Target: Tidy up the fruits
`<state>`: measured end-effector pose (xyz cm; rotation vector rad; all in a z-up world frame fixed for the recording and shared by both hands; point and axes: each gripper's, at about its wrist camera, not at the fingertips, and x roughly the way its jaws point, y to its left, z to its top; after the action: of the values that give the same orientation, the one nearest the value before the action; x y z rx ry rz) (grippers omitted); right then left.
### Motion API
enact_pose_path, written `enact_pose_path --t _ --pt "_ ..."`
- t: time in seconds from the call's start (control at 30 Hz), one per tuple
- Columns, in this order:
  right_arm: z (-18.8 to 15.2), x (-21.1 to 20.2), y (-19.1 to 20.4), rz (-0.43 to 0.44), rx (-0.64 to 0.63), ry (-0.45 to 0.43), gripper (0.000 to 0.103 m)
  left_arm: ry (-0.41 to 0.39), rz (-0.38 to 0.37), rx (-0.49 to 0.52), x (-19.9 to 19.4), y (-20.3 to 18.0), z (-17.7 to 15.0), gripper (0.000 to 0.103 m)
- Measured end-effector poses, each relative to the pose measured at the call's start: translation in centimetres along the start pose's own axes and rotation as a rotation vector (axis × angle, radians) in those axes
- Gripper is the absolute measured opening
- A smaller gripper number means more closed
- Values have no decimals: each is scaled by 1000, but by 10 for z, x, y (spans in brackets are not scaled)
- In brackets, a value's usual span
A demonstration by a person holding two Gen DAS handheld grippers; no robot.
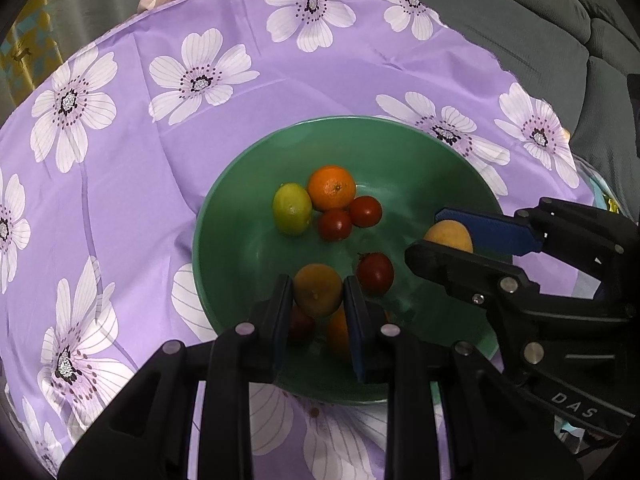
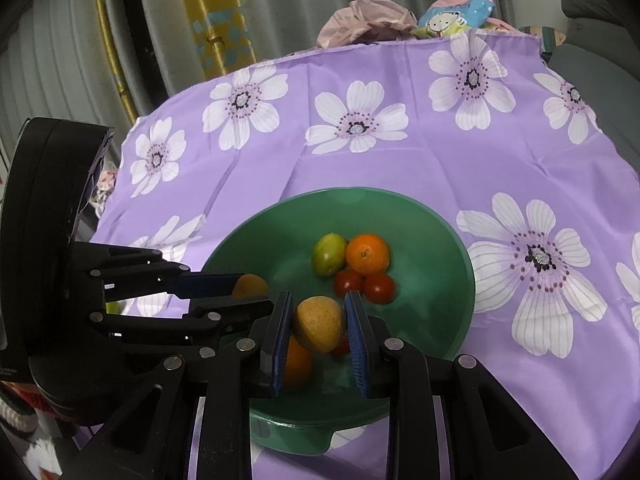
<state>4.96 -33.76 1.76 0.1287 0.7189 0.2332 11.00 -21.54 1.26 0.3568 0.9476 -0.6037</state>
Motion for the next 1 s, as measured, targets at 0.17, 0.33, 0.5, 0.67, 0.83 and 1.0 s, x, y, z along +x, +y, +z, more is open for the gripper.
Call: enact_pose_path --t 0.17,0.33,0.5,0.67,0.83,1.0 --pt "-2 3 0 -5 0 17 28 12 7 4 3 1 0 25" --pt "-2 4 -1 -9 3 25 29 26 8 4 6 1 -1 26" --pt "-2 4 -1 -9 6 25 29 38 15 0 9 3 -2 26" --pt "-2 5 -1 -12 14 32 29 40 15 -5 8 2 -3 26" --pt "-3 4 -3 -13 16 32 29 35 20 -8 6 3 -4 26" --pt "-4 1 -3 -14 30 25 29 22 30 -16 1 4 -5 28"
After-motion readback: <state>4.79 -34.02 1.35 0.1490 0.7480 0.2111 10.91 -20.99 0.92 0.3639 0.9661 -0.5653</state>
